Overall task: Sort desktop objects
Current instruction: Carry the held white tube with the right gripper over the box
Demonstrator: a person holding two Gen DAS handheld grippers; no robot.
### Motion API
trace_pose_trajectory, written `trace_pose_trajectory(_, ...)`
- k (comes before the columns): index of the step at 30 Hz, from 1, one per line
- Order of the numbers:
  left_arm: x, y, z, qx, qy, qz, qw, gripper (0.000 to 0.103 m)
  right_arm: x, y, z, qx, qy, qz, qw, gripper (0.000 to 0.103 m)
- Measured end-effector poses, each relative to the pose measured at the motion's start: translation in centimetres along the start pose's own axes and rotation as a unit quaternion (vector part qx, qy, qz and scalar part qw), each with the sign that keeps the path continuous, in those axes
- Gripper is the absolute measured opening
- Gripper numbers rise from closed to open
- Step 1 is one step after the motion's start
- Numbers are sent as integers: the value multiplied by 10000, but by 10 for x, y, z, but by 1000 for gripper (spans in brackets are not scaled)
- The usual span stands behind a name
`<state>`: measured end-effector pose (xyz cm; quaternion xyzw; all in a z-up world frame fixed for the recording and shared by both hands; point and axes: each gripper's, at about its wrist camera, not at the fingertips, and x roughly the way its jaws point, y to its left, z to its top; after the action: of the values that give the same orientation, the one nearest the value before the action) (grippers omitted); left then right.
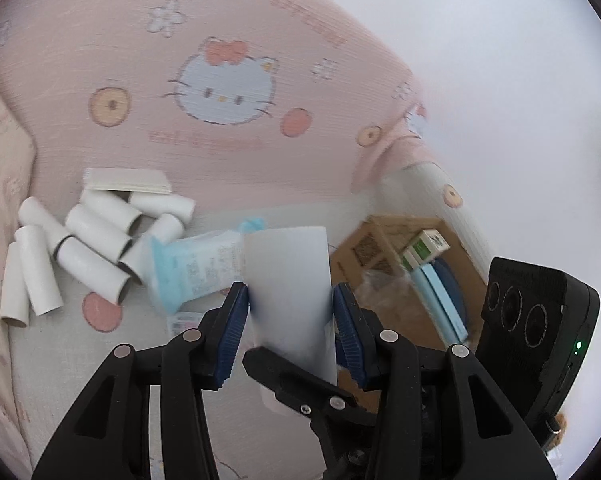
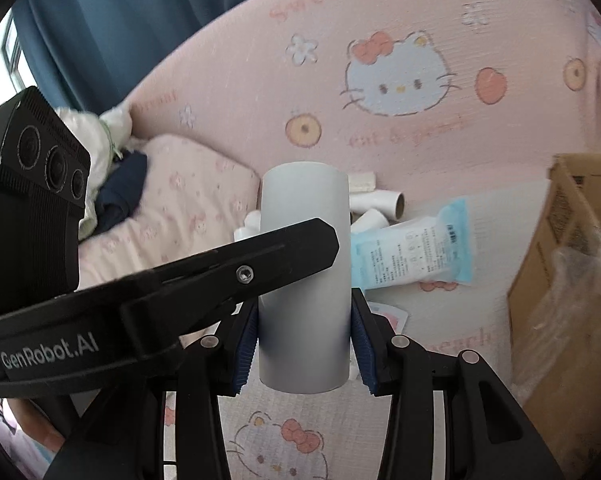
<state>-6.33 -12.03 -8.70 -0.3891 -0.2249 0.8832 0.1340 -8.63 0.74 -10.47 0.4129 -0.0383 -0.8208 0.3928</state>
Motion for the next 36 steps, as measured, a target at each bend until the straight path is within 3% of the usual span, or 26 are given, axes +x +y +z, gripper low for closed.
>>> trace_pose_trajectory(7, -1, -34, 5, 323, 24, 6, 9995, 47, -28, -11, 4, 168, -299, -63, 9994, 40)
trace_pose_trajectory(12, 4, -55, 17, 502, 47, -262, 9984, 48, -50, -17, 9, 219, -505, -297, 9980, 40)
trace_pose_trajectory(21, 38, -85, 34, 220, 354, -1113, 9929, 48, -85, -31, 19, 241, -744, -1401, 9871, 40)
trace_pose_trajectory(29, 62, -108, 38, 37, 756, -1287, 9888, 48, -103, -44, 22, 71, -704, -1918, 9789, 40)
trace_pose_trajectory(32, 68, -118, 40, 16, 879, -1321, 9873, 48, -107, -47, 27, -121, -663, -1936, 9788, 40)
trace_pose_trajectory(36, 73, -132, 42, 199, 875, -1347, 9868, 48, -119, -64, 31, -54, -601, -1605, 9852, 40)
